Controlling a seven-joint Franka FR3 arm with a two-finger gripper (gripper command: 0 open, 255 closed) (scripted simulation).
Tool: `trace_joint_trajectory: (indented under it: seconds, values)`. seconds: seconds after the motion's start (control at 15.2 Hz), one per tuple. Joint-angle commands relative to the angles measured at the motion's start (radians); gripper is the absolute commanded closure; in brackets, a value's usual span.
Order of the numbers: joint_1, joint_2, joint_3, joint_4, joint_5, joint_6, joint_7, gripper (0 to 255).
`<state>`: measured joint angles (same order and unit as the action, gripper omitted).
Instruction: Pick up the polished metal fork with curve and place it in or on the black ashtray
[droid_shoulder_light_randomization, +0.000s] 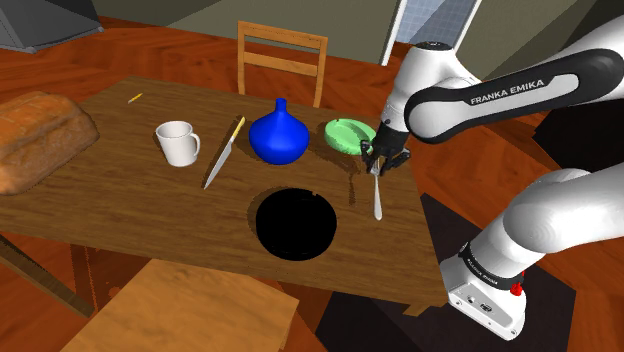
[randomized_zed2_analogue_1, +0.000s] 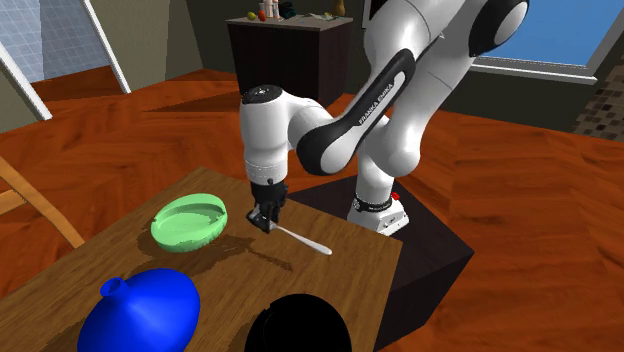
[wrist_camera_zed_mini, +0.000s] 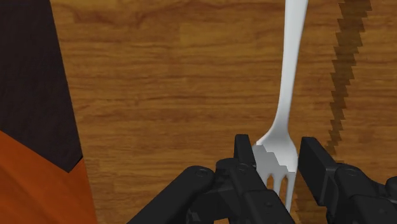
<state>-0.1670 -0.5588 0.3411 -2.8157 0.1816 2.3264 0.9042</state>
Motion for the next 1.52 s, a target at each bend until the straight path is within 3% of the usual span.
trace_joint_trajectory:
  seconds: [0.0,0.53,0.99,1.45]
  values:
    - [0.001,-0.023,-0.007,0.015,-0.002,-0.039,-0.003,255]
    - [0.002,-0.086,-0.029,0.077,-0.011,-0.164,-0.008,255]
    - [0.064,0.015,0.133,0.182,0.042,-0.156,0.184,255]
    - [0.071,0.169,0.301,0.339,0.023,-0.147,0.388,255]
